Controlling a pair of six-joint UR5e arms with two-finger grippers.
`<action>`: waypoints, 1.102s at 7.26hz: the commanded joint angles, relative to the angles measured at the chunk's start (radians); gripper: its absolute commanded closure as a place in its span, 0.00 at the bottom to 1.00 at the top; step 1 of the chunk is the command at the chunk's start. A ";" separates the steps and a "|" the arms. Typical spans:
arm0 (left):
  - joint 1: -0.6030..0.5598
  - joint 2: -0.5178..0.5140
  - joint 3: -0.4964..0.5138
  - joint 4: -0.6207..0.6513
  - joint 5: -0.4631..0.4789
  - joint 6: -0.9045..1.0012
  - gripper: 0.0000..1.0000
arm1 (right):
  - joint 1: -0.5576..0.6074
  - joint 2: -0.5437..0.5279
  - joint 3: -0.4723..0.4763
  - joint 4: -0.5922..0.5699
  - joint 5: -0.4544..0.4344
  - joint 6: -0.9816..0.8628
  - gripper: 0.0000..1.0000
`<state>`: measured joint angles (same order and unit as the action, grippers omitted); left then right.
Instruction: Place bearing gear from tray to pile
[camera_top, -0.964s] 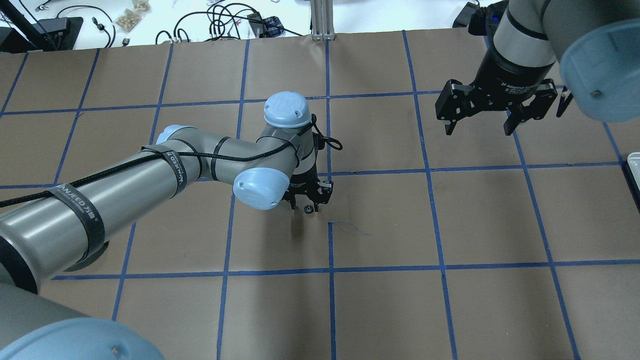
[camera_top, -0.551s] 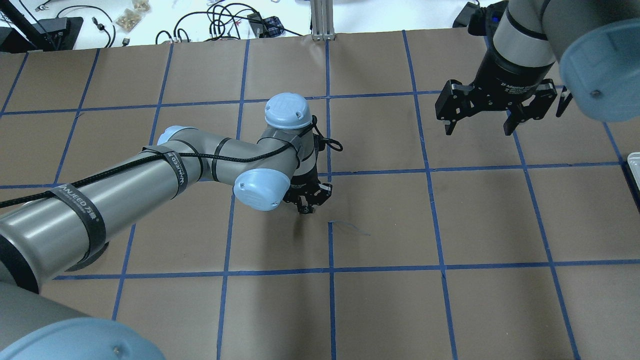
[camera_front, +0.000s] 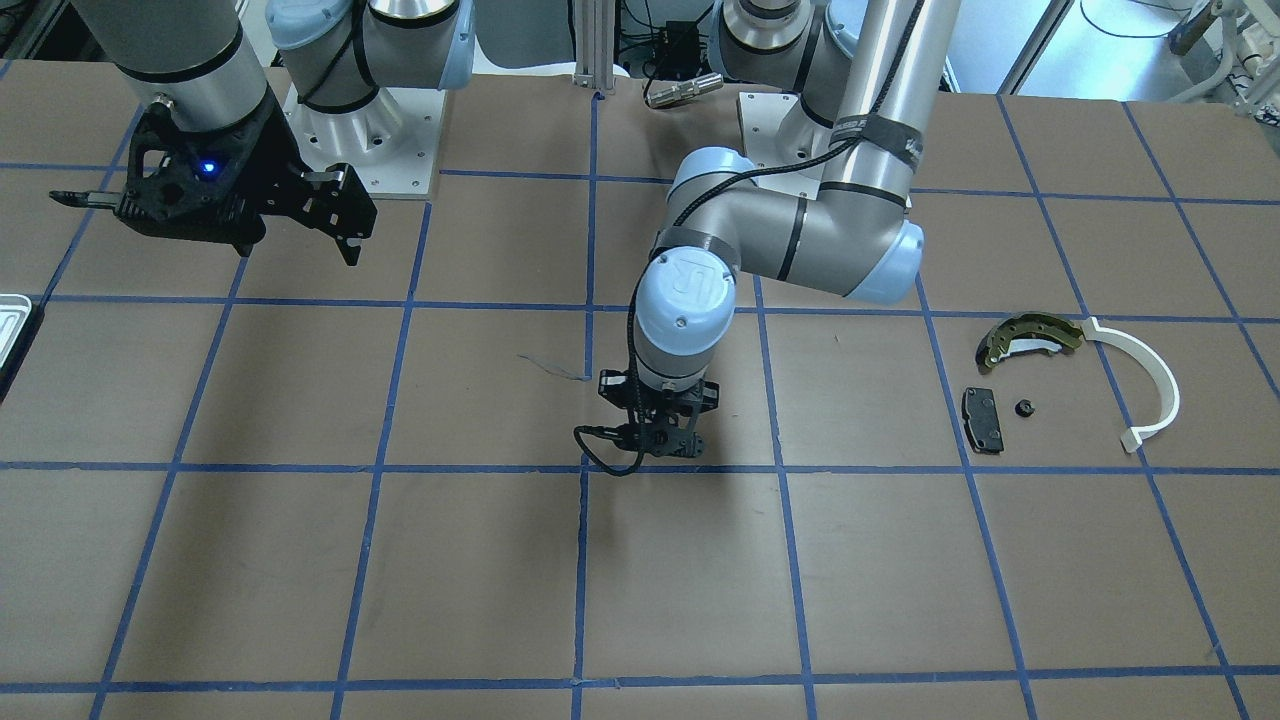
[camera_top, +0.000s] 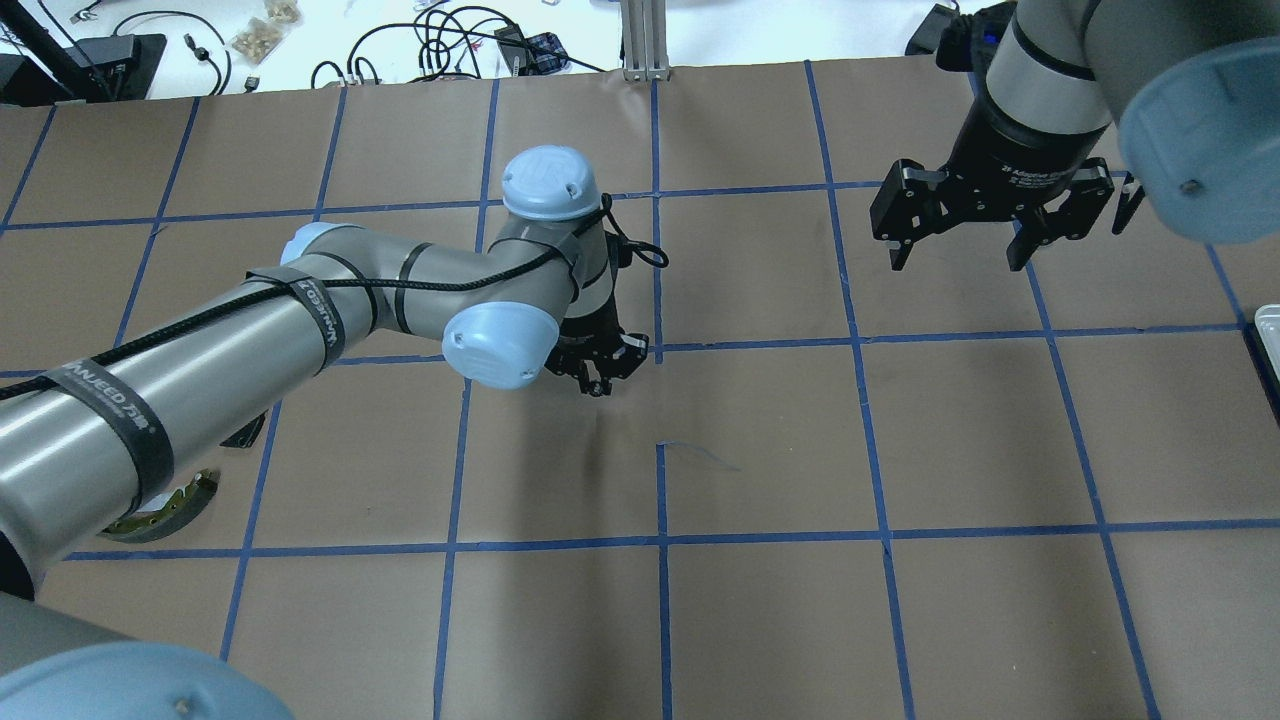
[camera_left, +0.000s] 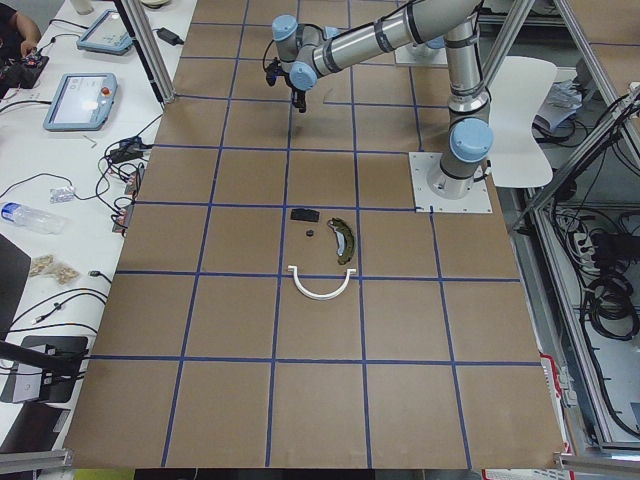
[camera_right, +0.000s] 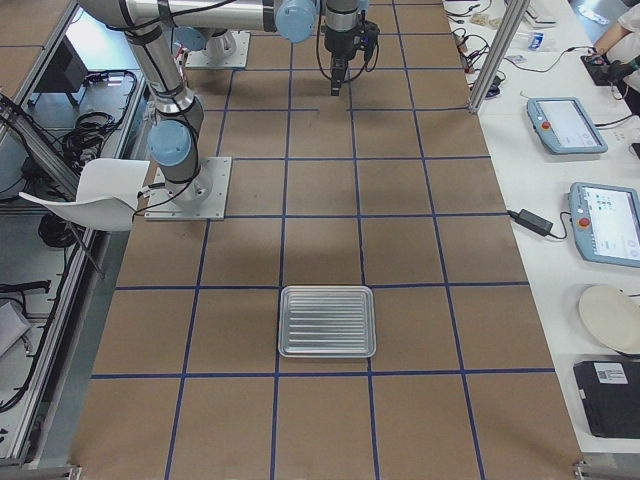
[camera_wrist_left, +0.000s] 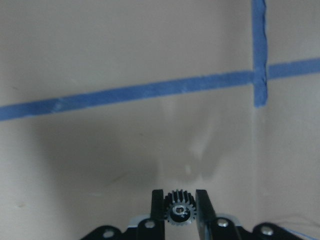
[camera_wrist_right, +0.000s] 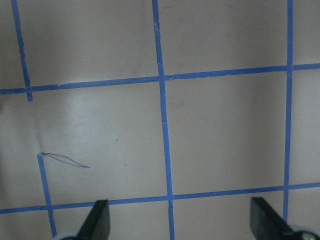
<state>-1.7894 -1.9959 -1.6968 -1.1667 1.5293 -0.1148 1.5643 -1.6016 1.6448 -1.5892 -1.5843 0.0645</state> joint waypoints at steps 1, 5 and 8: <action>0.141 0.012 0.174 -0.233 0.081 0.145 1.00 | 0.000 0.002 0.006 -0.003 0.001 0.003 0.00; 0.402 0.013 0.244 -0.294 0.198 0.462 1.00 | 0.000 0.002 0.006 -0.008 0.001 0.002 0.00; 0.629 -0.009 0.236 -0.289 0.203 0.650 1.00 | -0.001 -0.006 -0.006 -0.005 0.006 0.002 0.00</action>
<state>-1.2451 -1.9940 -1.4586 -1.4570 1.7295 0.4708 1.5633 -1.6034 1.6470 -1.5962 -1.5813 0.0660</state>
